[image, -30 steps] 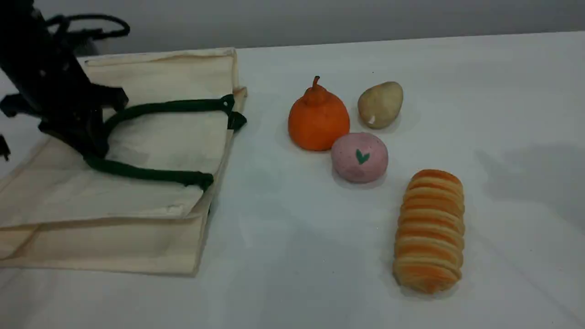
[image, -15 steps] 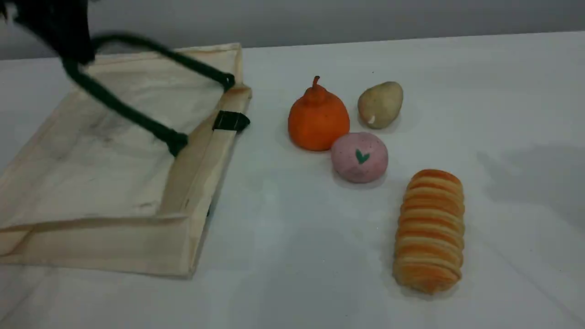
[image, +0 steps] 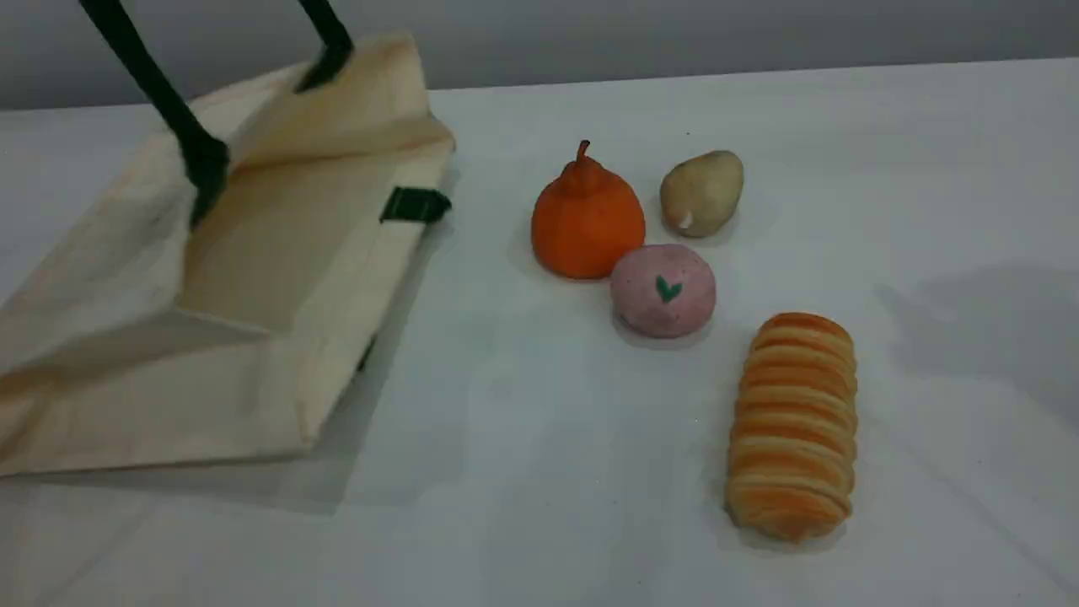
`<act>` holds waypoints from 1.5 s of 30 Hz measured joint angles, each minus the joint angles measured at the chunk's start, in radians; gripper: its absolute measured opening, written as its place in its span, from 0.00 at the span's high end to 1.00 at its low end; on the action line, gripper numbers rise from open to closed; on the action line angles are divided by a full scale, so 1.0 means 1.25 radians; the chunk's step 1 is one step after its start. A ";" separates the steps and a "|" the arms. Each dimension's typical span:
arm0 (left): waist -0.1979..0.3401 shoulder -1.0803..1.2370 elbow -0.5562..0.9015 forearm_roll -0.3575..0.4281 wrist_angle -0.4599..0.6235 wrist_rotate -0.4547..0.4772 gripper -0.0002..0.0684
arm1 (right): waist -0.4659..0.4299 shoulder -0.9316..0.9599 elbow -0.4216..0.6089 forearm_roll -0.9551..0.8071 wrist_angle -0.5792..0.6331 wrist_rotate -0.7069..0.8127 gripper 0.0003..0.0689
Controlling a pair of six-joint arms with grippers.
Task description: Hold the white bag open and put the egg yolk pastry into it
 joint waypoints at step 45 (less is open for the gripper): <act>-0.039 -0.174 0.006 -0.162 -0.004 0.212 0.86 | 0.145 0.491 -0.145 0.490 -0.113 -0.562 0.15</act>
